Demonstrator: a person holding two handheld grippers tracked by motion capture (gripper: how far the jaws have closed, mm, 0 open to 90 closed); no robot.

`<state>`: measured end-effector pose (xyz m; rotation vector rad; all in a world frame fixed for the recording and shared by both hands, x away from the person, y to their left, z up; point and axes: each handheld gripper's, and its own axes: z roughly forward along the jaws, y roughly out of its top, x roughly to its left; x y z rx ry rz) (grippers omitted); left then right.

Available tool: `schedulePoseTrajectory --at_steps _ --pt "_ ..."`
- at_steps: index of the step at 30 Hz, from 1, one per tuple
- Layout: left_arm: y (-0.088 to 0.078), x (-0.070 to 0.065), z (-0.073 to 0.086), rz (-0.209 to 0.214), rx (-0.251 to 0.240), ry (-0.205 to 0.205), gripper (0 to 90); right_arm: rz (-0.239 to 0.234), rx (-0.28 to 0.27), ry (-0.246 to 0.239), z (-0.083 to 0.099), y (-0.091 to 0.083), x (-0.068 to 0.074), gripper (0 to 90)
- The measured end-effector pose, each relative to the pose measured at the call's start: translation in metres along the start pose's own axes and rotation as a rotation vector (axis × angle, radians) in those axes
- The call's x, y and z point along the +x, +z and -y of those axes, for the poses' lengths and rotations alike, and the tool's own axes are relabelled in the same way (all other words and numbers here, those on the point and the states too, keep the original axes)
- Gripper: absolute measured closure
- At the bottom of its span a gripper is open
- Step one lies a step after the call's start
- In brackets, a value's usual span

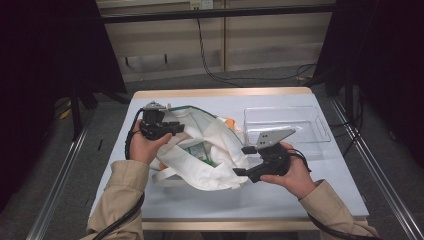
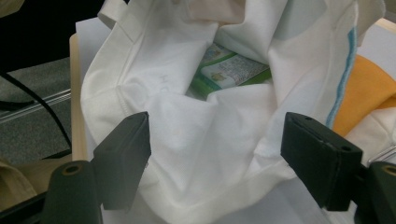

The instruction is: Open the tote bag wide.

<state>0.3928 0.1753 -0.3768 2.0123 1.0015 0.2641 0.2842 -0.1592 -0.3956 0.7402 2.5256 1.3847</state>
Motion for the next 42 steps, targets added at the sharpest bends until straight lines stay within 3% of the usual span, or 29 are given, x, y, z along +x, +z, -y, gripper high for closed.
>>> schedulePoseTrajectory --at_steps 3,11,13,23,35,36,38,39,41,42 --pt "0.000 -0.003 0.002 0.012 0.009 0.014 69.2 0.005 0.003 0.000 -0.002 0.003 -0.002 25.4" --pt "0.000 -0.010 0.006 0.021 0.001 -0.002 68.8 0.023 -0.001 0.006 -0.005 0.008 -0.010 29.8" --pt "-0.002 -0.010 0.006 0.025 0.014 0.016 68.8 0.026 0.002 0.009 -0.006 0.009 -0.013 30.5" --pt "-0.008 -0.016 0.014 0.026 0.014 0.015 67.7 0.029 0.000 0.006 -0.011 0.016 -0.019 37.7" --pt "-0.010 -0.020 0.032 0.026 0.034 0.006 65.4 0.023 0.005 -0.010 -0.021 0.032 -0.022 42.7" --pt "-0.010 -0.019 0.034 0.029 0.047 0.019 64.8 0.025 0.005 -0.012 -0.021 0.033 -0.023 42.7" --pt "-0.008 -0.021 0.037 0.030 0.035 0.005 63.1 0.037 0.012 -0.027 -0.021 0.036 -0.024 44.1" --pt "-0.008 -0.021 0.039 0.033 0.047 0.018 62.7 0.038 0.015 -0.025 -0.021 0.037 -0.024 44.2" --pt "-0.005 -0.024 0.041 0.040 0.039 0.005 62.0 0.035 0.016 -0.014 -0.020 0.040 -0.027 46.0" --pt "-0.005 -0.023 0.041 0.045 0.058 0.032 61.1 0.035 0.016 -0.012 -0.020 0.041 -0.028 45.9"
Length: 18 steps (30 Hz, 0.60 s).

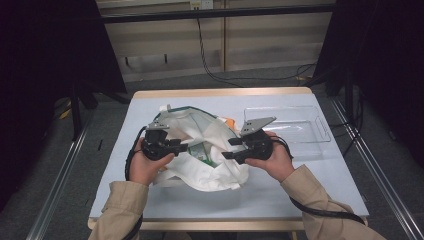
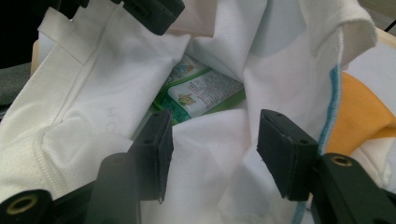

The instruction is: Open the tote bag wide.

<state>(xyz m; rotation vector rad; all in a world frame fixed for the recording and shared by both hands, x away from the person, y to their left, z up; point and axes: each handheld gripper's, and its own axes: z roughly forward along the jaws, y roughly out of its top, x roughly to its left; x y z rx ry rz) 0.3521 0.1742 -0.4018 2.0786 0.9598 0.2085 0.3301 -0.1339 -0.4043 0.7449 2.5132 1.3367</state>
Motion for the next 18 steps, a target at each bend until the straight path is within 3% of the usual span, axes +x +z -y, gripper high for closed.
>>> schedulePoseTrajectory --at_steps 1,2,7,11,17,18 --pt "0.002 -0.002 0.001 0.000 -0.005 -0.010 60.1 0.005 0.003 -0.002 0.000 0.001 -0.001 46.2" --pt "0.003 -0.002 0.001 0.004 0.011 0.012 59.0 0.006 0.002 0.001 0.000 0.001 -0.001 46.8" --pt "0.009 -0.005 0.006 -0.015 0.025 0.037 52.6 0.006 -0.011 0.018 0.000 0.002 -0.005 47.6" --pt "0.012 -0.004 0.010 -0.013 0.042 0.032 49.4 0.009 -0.015 0.010 0.000 0.003 -0.005 49.5" --pt "0.015 -0.004 0.014 -0.012 0.027 0.018 45.3 0.013 -0.019 0.015 0.000 0.004 -0.010 57.3" --pt "0.013 -0.002 0.014 -0.013 0.044 0.037 45.3 0.016 -0.019 0.008 0.000 0.004 -0.010 58.7"
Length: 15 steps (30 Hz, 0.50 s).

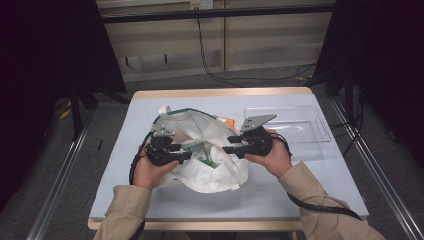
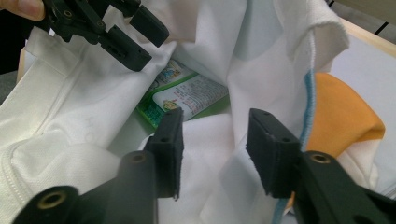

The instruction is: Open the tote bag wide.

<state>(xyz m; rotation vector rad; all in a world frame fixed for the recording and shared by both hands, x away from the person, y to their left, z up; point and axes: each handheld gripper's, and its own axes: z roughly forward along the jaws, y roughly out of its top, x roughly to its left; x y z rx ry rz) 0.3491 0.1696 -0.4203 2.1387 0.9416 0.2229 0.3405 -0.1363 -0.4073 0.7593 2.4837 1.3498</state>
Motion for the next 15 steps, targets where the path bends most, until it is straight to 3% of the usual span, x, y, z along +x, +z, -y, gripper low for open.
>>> schedulePoseTrajectory --at_steps 3,5,15 --pt "0.0000 -0.0009 0.0015 0.000 -0.008 -0.014 46.9 0.002 0.001 -0.004 -0.0019 0.0022 -0.0014 63.2" --pt "-0.0010 -0.0002 0.0022 0.005 0.000 0.010 47.8 0.000 0.000 -0.006 -0.0033 0.0043 -0.0039 66.0" --pt "0.0028 -0.0033 0.0096 0.014 0.021 0.039 44.2 0.022 -0.001 0.000 -0.0077 0.0074 -0.0097 69.1"
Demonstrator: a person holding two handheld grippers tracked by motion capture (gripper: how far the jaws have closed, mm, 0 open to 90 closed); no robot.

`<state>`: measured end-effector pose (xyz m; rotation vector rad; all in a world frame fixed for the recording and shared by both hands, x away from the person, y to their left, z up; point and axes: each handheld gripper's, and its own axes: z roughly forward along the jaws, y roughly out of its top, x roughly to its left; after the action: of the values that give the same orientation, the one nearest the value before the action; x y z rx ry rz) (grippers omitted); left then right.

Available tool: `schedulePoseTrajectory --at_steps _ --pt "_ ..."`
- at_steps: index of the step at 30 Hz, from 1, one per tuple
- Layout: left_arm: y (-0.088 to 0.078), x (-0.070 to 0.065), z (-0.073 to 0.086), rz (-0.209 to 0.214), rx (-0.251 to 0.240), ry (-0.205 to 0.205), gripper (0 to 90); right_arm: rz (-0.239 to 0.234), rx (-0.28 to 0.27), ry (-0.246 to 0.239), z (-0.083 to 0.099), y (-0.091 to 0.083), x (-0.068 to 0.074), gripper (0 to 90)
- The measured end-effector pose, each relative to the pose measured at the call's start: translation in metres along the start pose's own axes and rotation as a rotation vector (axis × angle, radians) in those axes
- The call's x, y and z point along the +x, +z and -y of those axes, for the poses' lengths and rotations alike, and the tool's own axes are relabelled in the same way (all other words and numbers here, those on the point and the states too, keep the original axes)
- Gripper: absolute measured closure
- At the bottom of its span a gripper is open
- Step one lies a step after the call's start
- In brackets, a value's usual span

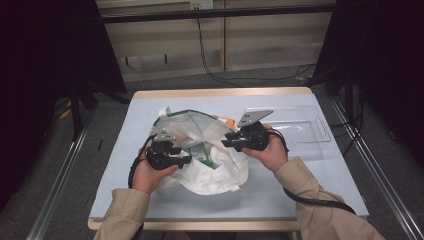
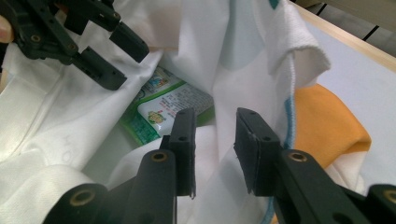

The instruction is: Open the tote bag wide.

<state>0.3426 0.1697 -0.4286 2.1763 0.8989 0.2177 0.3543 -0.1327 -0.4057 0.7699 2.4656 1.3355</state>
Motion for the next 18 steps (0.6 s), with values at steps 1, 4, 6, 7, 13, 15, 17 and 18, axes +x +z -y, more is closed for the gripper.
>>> schedulePoseTrajectory --at_steps 1,4,6,7,13,15,17,18 --pt "0.001 0.000 0.001 0.006 -0.002 0.006 43.3 0.002 0.001 0.006 0.001 0.000 -0.001 69.2" --pt "0.003 0.001 0.004 0.004 -0.001 0.005 38.7 0.009 0.001 0.010 0.004 0.000 -0.003 69.6" --pt "0.006 0.002 0.005 0.000 0.010 -0.004 37.6 0.010 0.001 0.013 0.005 -0.001 -0.004 69.7" --pt "0.006 0.003 0.006 0.000 0.014 -0.006 37.4 0.011 0.001 0.014 0.005 0.000 -0.005 69.7" --pt "-0.003 0.001 0.001 -0.009 -0.004 0.019 40.1 0.003 -0.004 0.012 0.004 -0.002 -0.006 73.8" --pt "-0.006 -0.003 -0.001 -0.006 -0.003 0.035 42.6 -0.003 -0.004 0.014 0.003 -0.003 -0.006 74.3" --pt "-0.009 -0.007 -0.002 0.007 -0.013 0.048 44.6 0.001 -0.007 0.005 0.001 -0.004 -0.005 75.9" --pt "-0.011 -0.009 -0.002 0.010 -0.014 0.052 45.6 0.001 -0.013 0.003 -0.001 -0.005 -0.005 76.0"
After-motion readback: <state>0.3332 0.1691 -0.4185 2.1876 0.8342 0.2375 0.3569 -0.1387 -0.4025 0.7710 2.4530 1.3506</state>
